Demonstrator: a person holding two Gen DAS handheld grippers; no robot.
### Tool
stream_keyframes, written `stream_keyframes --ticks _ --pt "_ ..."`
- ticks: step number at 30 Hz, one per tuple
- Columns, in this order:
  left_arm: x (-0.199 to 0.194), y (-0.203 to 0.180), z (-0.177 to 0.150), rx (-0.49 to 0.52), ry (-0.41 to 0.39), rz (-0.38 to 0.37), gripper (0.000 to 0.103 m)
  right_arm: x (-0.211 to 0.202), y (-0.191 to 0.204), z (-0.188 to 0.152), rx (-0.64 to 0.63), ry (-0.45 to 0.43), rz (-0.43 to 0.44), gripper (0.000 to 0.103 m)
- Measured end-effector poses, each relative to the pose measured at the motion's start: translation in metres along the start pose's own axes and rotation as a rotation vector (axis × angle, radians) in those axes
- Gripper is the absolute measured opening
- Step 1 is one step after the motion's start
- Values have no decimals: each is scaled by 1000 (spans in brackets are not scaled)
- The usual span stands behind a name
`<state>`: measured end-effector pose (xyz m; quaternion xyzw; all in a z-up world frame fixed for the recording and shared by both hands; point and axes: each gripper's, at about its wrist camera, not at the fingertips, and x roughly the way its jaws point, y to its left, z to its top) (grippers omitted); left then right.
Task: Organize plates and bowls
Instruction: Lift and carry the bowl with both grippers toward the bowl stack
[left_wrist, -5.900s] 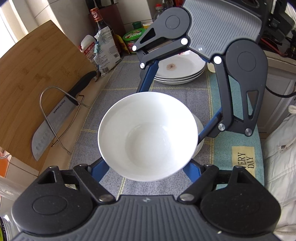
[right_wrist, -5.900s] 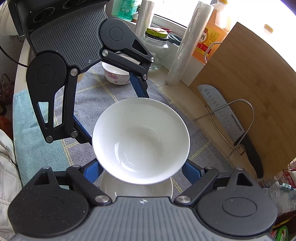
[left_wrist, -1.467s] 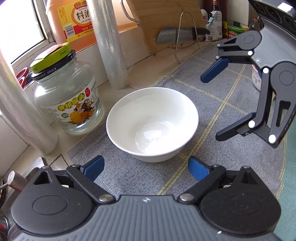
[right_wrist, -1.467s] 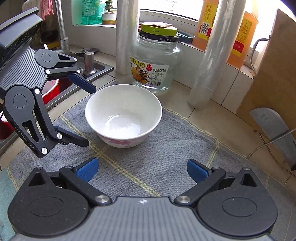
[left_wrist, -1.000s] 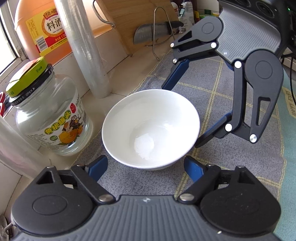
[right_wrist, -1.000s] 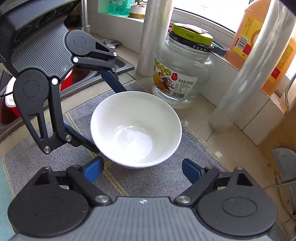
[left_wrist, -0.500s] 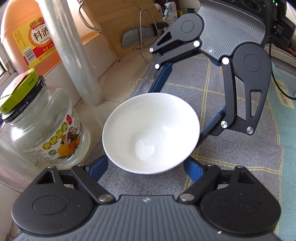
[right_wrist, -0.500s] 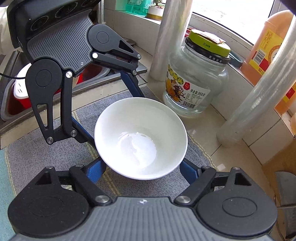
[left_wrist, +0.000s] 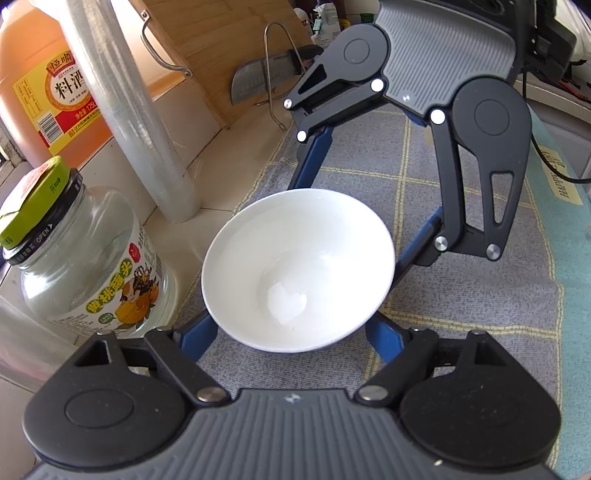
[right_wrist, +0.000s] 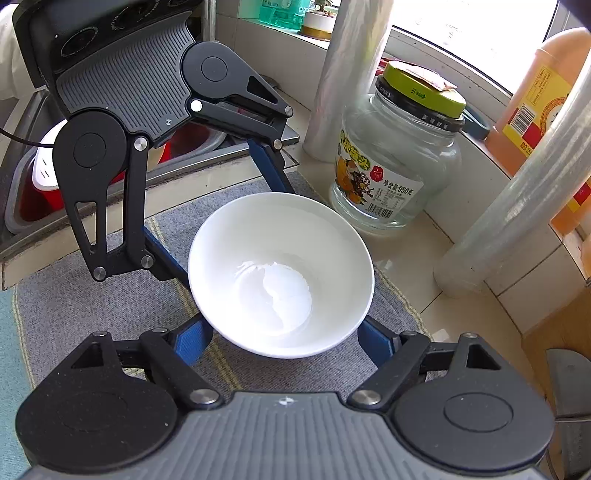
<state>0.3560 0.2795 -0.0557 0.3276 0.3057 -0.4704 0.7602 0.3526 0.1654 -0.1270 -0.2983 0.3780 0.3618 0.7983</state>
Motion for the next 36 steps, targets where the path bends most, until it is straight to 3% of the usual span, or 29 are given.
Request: stream_keyframes --ticks 12,36 --pt "-13 -17 11 -10 -9 6 87 -21 11 -5 -9 -5 -13 89" --pt "-35 -86 45 52 -16 2 87 -85 52 -41 32 -22 -85 89"
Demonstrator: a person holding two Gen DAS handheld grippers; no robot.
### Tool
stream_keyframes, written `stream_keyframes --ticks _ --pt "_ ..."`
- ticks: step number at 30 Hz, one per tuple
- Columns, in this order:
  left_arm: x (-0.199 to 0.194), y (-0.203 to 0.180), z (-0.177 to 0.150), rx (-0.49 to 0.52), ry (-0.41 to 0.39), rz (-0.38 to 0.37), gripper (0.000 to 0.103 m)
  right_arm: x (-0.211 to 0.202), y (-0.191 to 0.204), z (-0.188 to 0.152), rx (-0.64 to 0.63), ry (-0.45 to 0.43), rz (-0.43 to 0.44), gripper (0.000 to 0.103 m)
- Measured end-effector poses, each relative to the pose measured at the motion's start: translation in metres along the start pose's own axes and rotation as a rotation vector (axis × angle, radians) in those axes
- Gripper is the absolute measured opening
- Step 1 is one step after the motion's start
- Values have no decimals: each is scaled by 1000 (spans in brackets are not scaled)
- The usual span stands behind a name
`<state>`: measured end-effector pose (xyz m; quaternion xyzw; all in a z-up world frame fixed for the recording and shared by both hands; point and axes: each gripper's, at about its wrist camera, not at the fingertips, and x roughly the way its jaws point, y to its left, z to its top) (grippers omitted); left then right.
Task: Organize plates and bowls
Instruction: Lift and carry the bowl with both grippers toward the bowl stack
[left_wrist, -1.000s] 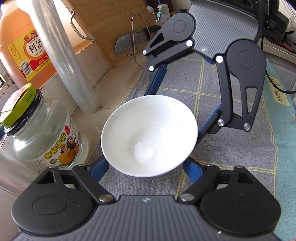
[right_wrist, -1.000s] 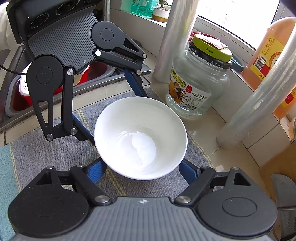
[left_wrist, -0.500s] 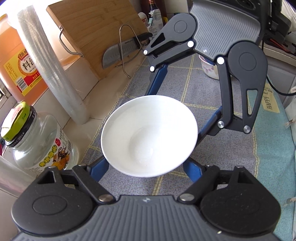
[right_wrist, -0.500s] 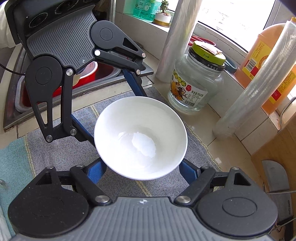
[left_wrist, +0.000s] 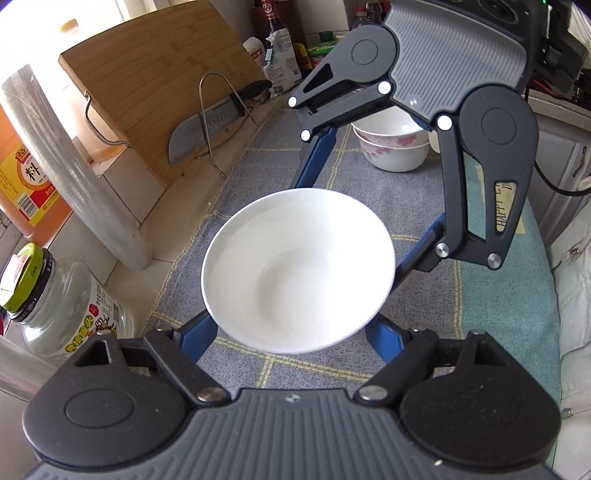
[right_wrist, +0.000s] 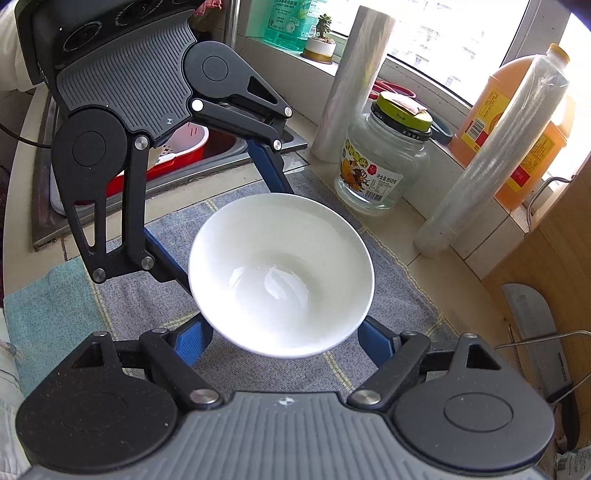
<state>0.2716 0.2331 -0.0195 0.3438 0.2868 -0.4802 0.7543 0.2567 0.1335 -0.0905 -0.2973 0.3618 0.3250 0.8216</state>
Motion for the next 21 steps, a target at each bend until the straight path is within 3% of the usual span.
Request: stream_keyframes --ticks 10,21 --pt "1 -42 37 17 9 47 87 -36 -4 -35 -19 -39 -17 89" --pt "17 -72 85 42 -20 40 87 -77 -28 -78 -2 -45 -48 89"
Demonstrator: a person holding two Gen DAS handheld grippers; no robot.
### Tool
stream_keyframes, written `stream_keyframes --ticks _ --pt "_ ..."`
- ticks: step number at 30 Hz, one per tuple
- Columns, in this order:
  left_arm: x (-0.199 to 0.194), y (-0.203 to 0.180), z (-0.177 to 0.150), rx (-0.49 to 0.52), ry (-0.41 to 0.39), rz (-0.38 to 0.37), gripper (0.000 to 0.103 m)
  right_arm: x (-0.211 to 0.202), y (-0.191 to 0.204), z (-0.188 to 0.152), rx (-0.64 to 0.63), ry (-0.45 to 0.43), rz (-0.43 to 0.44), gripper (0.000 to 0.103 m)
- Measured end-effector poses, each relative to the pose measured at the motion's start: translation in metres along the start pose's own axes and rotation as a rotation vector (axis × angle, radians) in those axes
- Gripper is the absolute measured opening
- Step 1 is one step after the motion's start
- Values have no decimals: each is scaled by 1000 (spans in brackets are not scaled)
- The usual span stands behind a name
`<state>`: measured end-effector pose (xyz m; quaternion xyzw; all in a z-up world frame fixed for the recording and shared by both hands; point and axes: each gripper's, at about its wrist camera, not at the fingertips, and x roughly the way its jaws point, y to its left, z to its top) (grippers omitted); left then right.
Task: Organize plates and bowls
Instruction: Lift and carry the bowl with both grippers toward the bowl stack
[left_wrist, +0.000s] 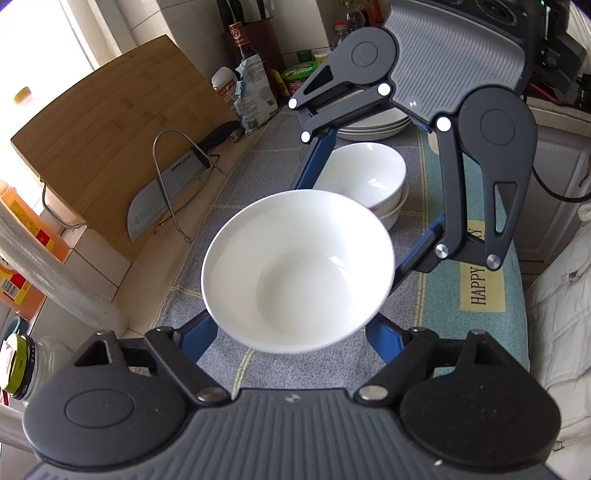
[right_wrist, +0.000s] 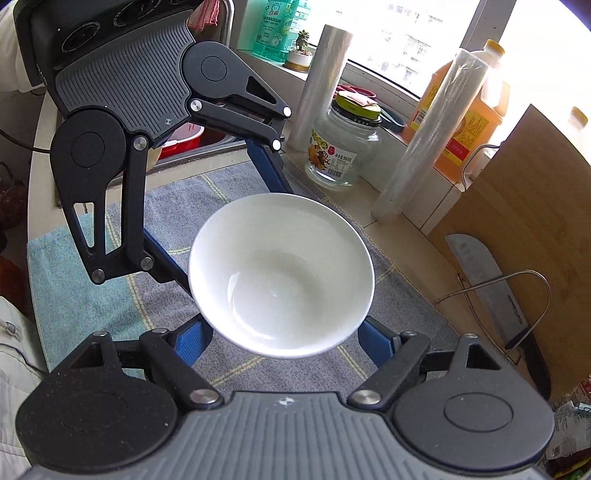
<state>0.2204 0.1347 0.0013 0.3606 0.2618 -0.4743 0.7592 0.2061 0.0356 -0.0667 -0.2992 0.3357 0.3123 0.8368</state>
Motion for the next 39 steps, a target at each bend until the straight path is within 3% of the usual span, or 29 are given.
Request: stream_keyframes --ticks 11,18,39 --pt "23 -11 50 86 -78 -28 87 -38 -31 -36 48 32 -112 89" --pt "51 -13 82 120 -104 -91 87 -49 -53 -61 98 79 -153 89" --pt "91 -16 91 45 -30 -232 87 -28 -68 -96 164 150 -61 89"
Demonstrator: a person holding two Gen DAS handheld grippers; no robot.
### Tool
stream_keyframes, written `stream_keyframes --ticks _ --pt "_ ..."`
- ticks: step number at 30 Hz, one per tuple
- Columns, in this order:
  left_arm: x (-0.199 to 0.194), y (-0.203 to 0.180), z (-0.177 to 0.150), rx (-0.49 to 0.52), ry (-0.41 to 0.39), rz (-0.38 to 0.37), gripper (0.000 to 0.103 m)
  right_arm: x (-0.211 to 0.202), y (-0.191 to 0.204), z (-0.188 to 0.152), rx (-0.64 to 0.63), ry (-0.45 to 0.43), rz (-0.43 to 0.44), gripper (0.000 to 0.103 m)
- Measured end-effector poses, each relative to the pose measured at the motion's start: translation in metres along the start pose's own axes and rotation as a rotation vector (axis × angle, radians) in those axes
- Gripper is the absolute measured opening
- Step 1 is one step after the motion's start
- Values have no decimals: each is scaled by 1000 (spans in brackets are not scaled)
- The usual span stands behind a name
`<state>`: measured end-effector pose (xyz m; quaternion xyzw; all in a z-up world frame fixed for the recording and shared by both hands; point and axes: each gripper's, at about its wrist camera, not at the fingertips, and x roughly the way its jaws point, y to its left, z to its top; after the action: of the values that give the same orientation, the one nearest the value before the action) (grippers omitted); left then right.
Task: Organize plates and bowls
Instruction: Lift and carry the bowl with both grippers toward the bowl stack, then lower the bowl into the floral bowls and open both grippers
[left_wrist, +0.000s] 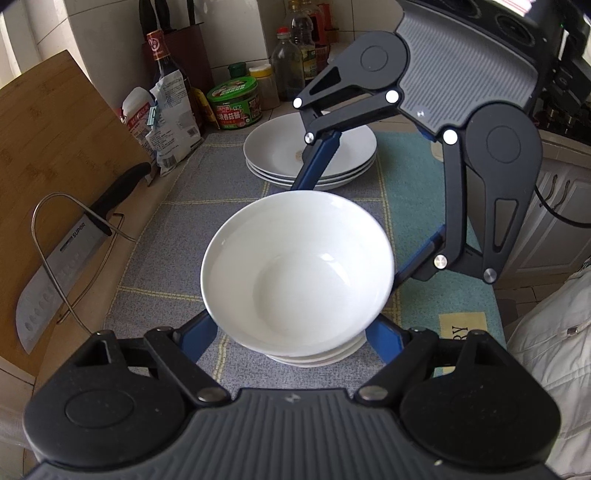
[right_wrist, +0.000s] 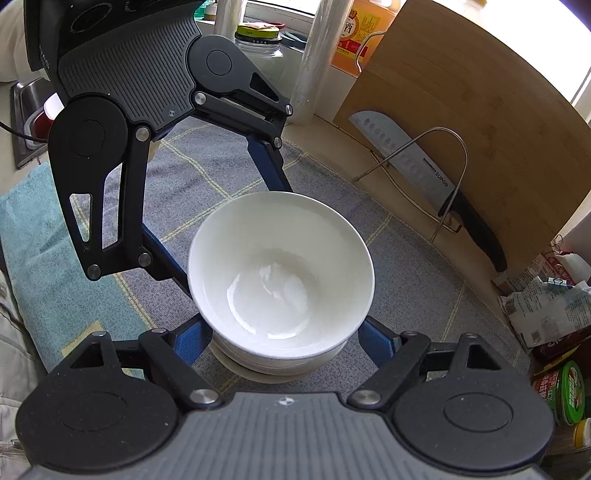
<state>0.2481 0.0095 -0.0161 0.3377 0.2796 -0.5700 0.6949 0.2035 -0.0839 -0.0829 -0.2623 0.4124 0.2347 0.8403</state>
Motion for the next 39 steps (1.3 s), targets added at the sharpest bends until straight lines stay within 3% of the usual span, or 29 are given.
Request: stream_keyframes --ticks 19,21,25,30,34,39 --pt "7 7 3 -11 6 -40 88 3 -4 1 28 14 13 89" --pt "8 7 3 -14 7 -43 88 4 -4 0 28 15 11 90" --pt "3 8 3 -16 -15 -36 93 -1 -3 0 31 -19 2 103" --pt "-14 1 6 27 -65 -11 94 -7 1 1 24 -35 -9 103" --pt "-21 -10 6 61 -107 -53 94 -6 5 -3 34 -33 -6 103" --pt "-19 -21 -3 44 -103 -101 94 -8 14 -12 43 -26 -21 103"
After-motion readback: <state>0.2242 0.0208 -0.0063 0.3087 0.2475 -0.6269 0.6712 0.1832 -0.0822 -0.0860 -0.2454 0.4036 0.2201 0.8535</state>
